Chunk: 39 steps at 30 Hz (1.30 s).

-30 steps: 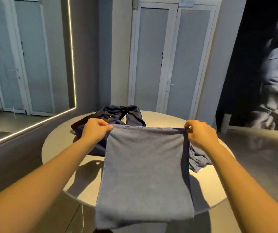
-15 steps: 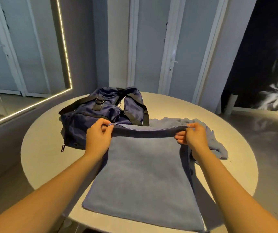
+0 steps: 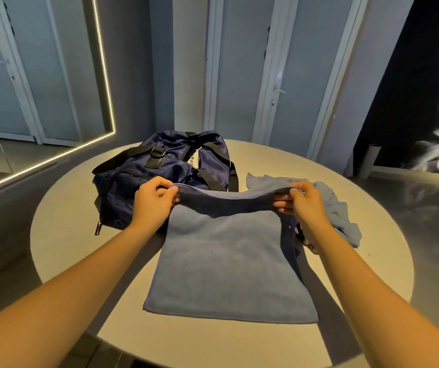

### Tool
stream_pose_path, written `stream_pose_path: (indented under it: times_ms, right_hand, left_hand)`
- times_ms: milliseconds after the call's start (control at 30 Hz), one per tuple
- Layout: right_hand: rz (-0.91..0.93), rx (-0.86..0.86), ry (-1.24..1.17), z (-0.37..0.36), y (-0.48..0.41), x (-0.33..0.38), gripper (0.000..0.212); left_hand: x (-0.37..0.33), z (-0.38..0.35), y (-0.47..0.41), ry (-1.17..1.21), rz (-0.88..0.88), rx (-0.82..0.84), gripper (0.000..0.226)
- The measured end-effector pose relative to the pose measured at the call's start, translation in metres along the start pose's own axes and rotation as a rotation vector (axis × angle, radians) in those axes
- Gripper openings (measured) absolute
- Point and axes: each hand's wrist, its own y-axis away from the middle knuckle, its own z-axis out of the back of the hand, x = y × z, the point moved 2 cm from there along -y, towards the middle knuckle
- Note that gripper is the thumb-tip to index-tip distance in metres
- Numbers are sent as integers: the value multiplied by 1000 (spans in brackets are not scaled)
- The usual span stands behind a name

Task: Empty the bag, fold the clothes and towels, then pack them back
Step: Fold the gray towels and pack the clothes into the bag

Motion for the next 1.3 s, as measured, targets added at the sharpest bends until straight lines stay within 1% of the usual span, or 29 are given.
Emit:
stream_pose_path:
  times_ms: [100,233,433,500,567,600,667,733,833,900,1000,1067,1100,1167,1233,1300]
  right_hand:
    - [-77,29,-97,12,19,7,16]
    - [-6,47,-91,35,58,10,21]
    - [14,90,-89,60,121,6,17]
    - [13,111,-112,65,143,-7,14]
    - [6,131,-77,66,157,-26,15]
    - [3,139,-48,67,164,-37,16]
    - [2,147,-10,68,173,-56,18]
    - [0,147,3,71,178,-65,18]
    - [-10,153,12,75,184,-67,14]
    - [1,146,7,78,187,-68,12]
    - [18,100,37,79,192,-68,22]
    - [42,72,92,80,194,-69,17]
    - [51,69,121,80,195,-68,11]
    - [69,84,163,81,197,-68,6]
    - [71,109,178,83,200,-68,11]
    - [46,120,161,85,205,-68,15]
  left_hand:
    - [-10,10,12,80,38,13,4]
    - [-28,28,38,132,47,37,3]
    - [-43,58,95,173,26,98,5]
    - [-37,65,117,169,34,167,4]
    - [-25,68,137,134,46,278,5]
    - [-17,70,146,101,46,338,5]
    - [-4,73,159,-22,-8,413,5]
    - [2,78,168,-129,-73,415,9]
    - [3,85,176,-194,-158,420,11]
    - [5,88,181,-234,-187,435,11]
    - [6,93,188,-278,-224,420,11]
    - [4,95,192,-286,-242,399,14]
    - [3,96,195,-289,-246,396,15]
    - [1,98,199,-282,-238,394,8]
    - [1,99,201,-240,-194,386,2]
    - [2,99,200,-205,-141,365,3]
